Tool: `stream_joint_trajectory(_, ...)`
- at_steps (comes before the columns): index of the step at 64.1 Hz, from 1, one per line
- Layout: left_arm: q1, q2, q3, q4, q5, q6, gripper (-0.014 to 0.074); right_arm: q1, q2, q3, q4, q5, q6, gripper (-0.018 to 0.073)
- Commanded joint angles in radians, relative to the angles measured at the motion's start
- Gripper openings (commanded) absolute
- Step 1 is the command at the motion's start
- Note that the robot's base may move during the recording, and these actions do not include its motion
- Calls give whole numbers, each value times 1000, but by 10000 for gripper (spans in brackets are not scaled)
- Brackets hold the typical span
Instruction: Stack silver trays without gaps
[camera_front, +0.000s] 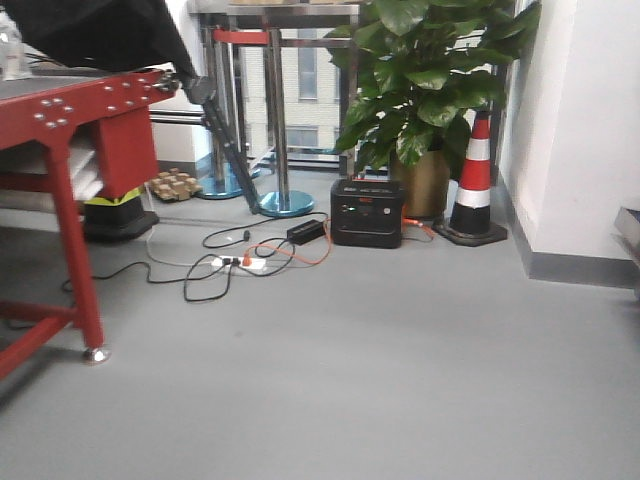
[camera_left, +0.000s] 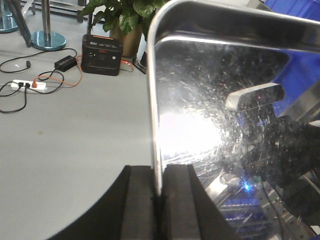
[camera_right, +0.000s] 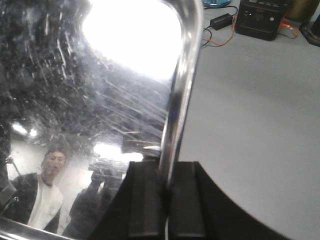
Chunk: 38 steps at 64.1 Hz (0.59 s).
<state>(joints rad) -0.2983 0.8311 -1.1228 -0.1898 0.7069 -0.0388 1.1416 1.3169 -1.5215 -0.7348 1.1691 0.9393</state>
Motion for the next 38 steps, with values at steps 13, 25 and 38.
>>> stream_joint_trajectory(13,-14,-7,-11,-50,-45,2,-16,7,-1,-2,-15,-61,-21,-59)
stream_joint_trajectory(25,-14,-7,-11,-50,-45,2,-16,7,-1,-2,-15,-77,-21,-59)
stream_joint_trajectory(38,-14,-7,-11,-50,-45,2,-16,7,-1,-2,-15,-79,-21,-59)
